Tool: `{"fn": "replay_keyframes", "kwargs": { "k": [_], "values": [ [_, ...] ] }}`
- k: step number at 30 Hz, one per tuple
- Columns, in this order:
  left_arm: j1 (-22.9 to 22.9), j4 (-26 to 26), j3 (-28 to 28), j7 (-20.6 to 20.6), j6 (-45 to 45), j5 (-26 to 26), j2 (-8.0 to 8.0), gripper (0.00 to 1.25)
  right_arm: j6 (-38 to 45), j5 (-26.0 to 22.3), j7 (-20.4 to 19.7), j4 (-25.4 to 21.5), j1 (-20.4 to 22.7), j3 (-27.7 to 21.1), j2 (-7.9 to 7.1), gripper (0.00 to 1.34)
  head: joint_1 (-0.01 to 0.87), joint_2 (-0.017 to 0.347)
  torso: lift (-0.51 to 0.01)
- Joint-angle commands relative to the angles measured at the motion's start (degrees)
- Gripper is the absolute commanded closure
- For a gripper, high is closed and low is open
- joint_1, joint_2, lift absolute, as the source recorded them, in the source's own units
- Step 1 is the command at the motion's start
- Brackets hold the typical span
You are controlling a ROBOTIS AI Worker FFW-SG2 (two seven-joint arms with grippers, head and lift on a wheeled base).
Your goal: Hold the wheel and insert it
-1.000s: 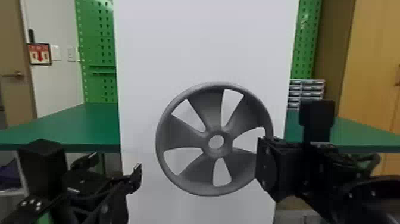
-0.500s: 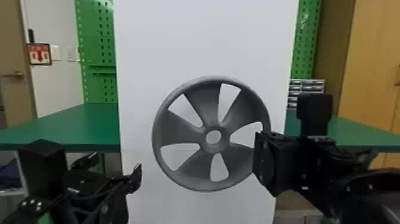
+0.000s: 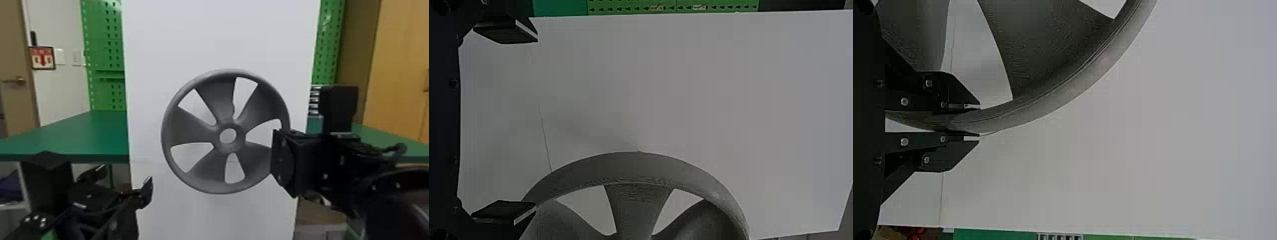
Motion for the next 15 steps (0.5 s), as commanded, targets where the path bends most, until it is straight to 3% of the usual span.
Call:
{"fn": "replay_keyframes", "kwargs": {
  "k": [1, 15],
  "values": [
    [0.0, 0.0, 0.0, 0.0, -0.1, 0.0, -0.01, 0.10, 0.0, -0.3, 0.0, 0.0, -0.9, 0.3, 0.00, 1.23, 0.210, 0.009, -0.442],
    [0.3, 0.0, 0.1, 0.1, -0.5, 0.0, -0.01, 0.10, 1.0, 0.2, 0.0, 0.0, -3.7, 0.6, 0.00, 1.23, 0.210, 0.009, -0.442]
  ]
}}
